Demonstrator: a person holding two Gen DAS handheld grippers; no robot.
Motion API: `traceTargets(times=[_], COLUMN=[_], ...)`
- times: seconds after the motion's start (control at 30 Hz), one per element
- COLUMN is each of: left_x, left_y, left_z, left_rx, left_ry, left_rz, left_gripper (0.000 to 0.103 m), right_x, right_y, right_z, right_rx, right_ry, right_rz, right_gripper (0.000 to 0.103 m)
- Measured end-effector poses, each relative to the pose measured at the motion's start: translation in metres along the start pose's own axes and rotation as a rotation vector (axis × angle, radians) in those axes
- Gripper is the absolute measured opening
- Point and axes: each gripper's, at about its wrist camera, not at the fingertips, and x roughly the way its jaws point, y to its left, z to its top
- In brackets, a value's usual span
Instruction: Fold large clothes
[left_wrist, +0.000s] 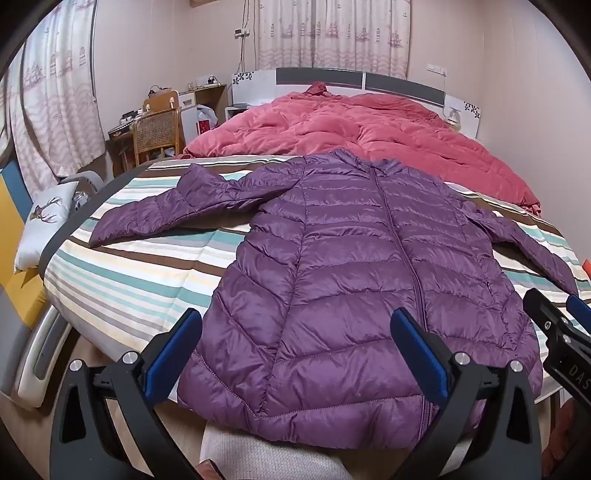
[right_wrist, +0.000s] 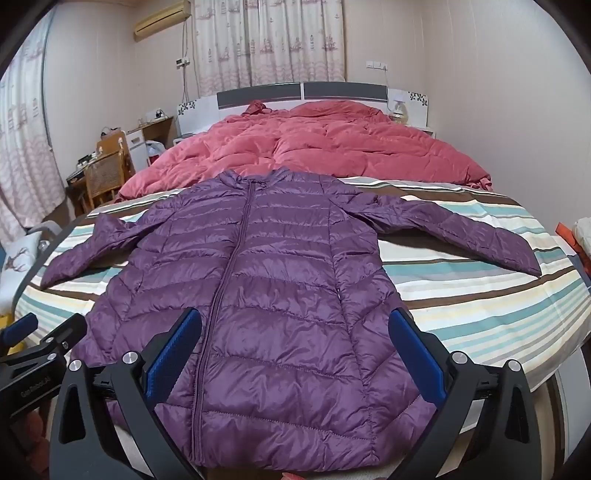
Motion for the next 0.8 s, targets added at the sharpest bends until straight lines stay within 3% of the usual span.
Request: traceTargets(times=[0.8], left_x=[0.0063], left_y=[0.0002], left_z=[-0.0068], left_rx=[-0.001], left_ry=[0.011], left_rz=[0.003], left_gripper=[0.101], right_x=[0.0004], right_y=[-0.0008], right_z=[0.0002], right_rx=[0.0], right_ry=[0.002], right_rz=[-0.002], right_gripper=[0.1])
